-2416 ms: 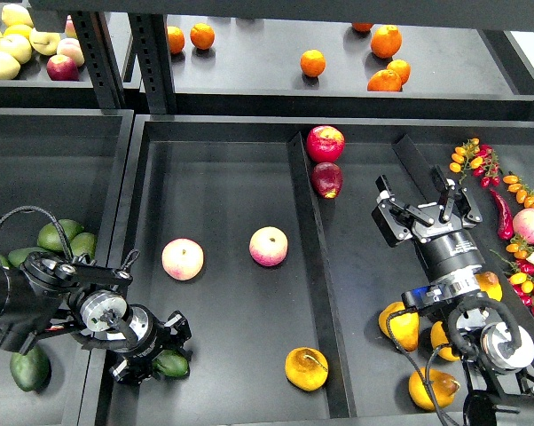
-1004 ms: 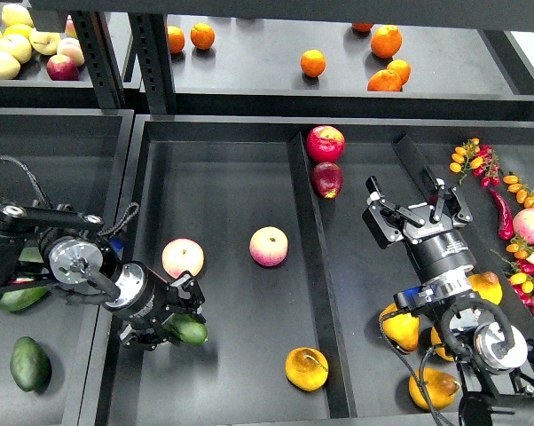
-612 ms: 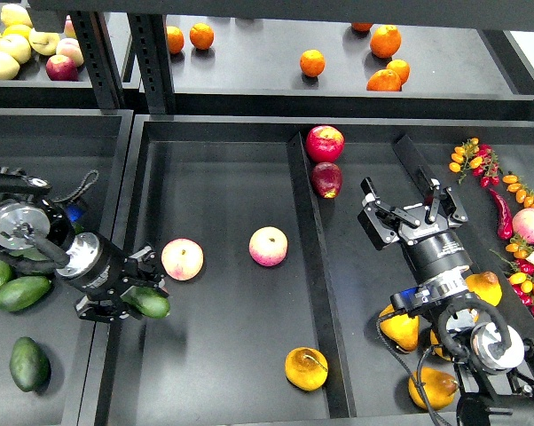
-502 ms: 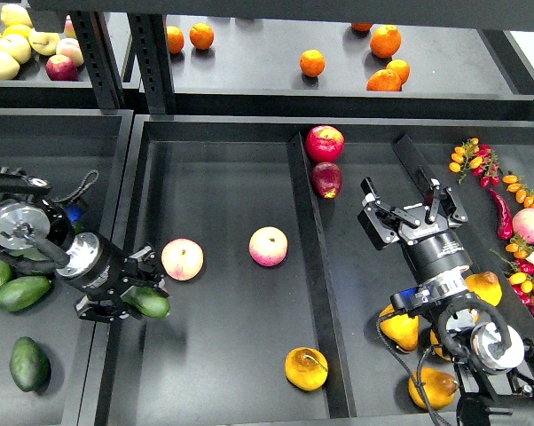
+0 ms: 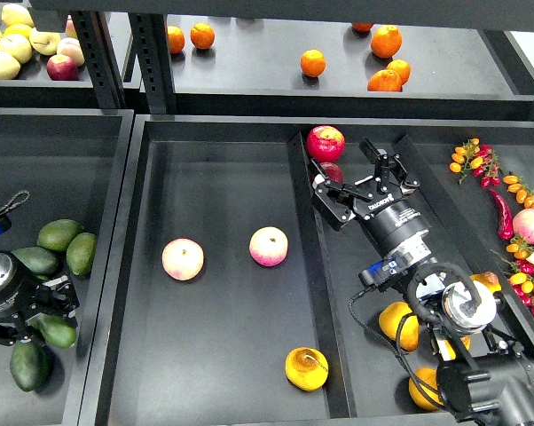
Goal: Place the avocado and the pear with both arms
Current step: 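Carry the avocado into the avocado bin and open the left gripper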
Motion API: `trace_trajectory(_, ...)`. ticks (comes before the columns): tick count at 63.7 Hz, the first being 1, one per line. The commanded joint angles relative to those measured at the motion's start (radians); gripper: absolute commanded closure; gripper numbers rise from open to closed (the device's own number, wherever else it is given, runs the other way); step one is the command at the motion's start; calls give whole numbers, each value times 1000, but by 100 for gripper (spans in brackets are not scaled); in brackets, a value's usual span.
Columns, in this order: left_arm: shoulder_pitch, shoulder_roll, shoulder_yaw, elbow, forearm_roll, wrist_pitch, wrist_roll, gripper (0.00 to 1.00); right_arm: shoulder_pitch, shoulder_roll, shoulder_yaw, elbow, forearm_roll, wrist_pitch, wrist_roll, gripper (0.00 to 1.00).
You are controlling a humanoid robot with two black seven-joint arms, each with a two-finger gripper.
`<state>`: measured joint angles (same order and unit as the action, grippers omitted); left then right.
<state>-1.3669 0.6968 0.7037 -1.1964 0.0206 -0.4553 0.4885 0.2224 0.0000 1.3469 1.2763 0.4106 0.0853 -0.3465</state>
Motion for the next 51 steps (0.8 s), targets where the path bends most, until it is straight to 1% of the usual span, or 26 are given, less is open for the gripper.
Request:
trace_trajectory(1,20,-16,10,17,5,1,0,65,0,0,1,2,0,1,0,0)
trace_trajectory(31,107,-92,19,67,7,6,0,63,-12,0,8,14,5,2,0,0)
trace_trajectory(51,149,-152,19,93,7,10,0,59,-44,0,8,17,7,10,0,0)
